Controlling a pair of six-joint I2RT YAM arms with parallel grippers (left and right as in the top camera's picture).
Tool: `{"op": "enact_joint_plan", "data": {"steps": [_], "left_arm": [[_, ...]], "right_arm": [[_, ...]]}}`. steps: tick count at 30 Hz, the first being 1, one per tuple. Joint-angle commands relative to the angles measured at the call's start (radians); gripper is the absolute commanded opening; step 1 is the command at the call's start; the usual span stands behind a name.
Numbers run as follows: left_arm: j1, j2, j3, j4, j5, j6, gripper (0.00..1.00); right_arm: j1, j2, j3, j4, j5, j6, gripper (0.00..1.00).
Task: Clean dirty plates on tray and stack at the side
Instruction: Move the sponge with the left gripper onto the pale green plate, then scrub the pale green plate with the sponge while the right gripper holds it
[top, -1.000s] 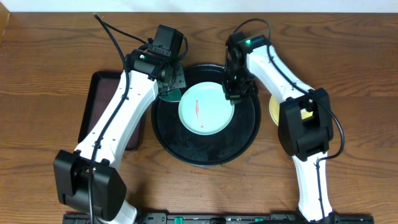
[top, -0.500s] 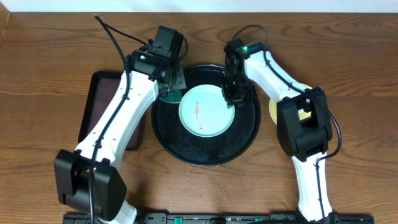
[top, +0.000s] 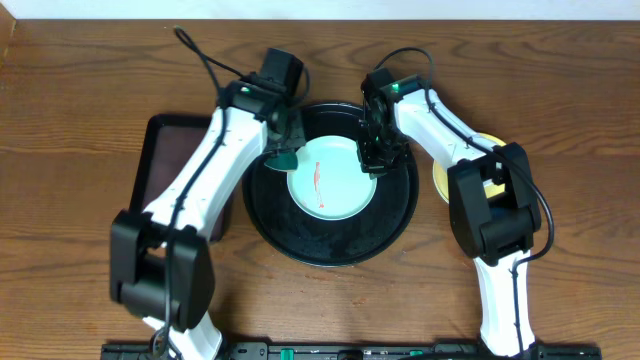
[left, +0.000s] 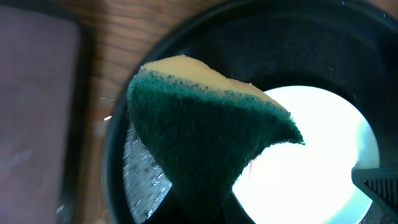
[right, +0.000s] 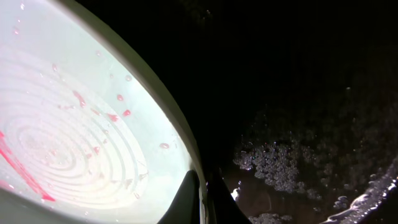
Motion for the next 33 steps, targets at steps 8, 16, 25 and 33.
{"op": "enact_joint_plan", "data": {"steps": [8, 16, 25, 33], "left_arm": [[-0.071, 0.216, -0.005, 0.055, 0.132, 0.107, 0.07], [-0.074, 0.278, -0.005, -0.002, 0.283, 0.107, 0.08], [-0.078, 0.278, -0.005, 0.067, 0.425, 0.148, 0.08], [-0.080, 0.279, -0.005, 0.197, 0.068, 0.140, 0.08]], "right_arm": [[0.014, 0.028, -0.082, 0.061, 0.010, 0.009, 0.01], [0.014, 0.028, -0.082, 0.063, 0.010, 0.009, 0.01], [0.014, 0.028, -0.082, 0.065, 0.010, 0.009, 0.01], [0.014, 0.028, -0.082, 0.064, 0.010, 0.009, 0.01]]}}
